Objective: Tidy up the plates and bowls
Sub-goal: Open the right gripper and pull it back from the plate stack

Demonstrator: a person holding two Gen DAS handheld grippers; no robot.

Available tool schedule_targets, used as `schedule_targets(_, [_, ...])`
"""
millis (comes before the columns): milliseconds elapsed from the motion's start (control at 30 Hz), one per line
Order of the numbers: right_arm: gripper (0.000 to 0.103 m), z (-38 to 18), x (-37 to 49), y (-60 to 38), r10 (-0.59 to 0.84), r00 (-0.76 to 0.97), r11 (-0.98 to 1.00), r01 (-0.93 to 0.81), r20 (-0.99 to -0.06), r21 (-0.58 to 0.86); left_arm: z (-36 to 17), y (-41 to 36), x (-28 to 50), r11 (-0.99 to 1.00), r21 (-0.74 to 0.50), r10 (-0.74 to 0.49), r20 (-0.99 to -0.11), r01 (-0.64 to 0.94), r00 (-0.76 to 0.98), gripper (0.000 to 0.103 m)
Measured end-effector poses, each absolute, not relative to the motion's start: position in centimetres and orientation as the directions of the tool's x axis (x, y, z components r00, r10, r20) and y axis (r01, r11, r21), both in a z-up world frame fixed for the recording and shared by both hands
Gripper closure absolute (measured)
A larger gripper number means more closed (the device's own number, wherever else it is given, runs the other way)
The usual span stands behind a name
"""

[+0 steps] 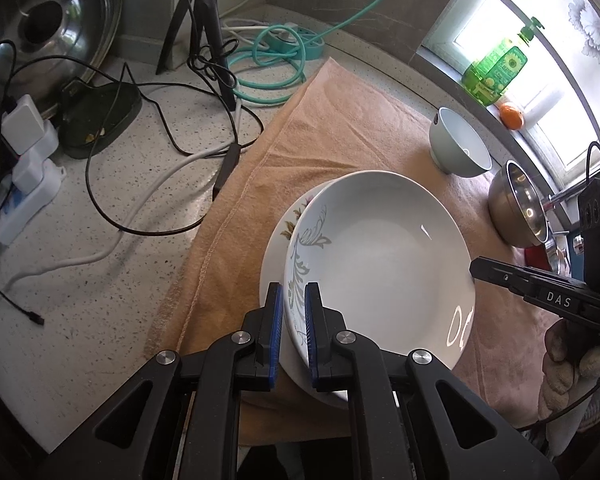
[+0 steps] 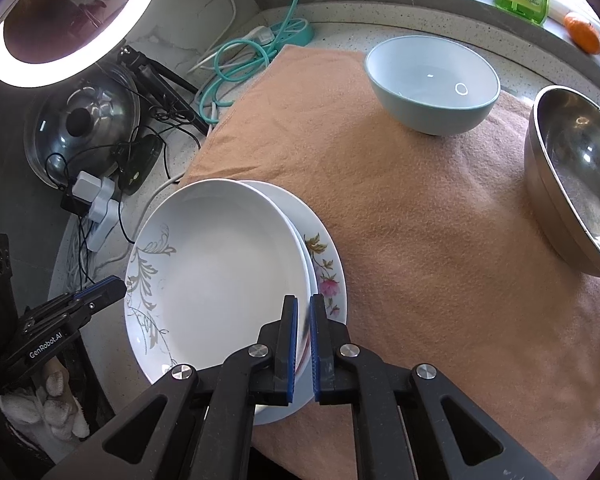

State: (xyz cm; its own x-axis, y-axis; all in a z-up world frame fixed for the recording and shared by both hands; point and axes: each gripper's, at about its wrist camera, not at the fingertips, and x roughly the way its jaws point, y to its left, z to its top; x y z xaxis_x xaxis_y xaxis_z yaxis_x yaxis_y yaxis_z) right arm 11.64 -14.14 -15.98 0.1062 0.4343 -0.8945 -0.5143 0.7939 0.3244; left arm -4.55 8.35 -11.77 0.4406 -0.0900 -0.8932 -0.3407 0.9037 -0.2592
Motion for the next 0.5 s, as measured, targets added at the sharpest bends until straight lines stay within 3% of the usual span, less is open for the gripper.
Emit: schedule_targets(500, [0.088, -13.8, 10.6, -16.9, 0.465, 0.214, 0.827, -0.451, -0.859, 0.335, -11.2, 10.3, -5.3, 0.872, -0.312, -0.103, -0.871, -0.378, 0.481, 0.096])
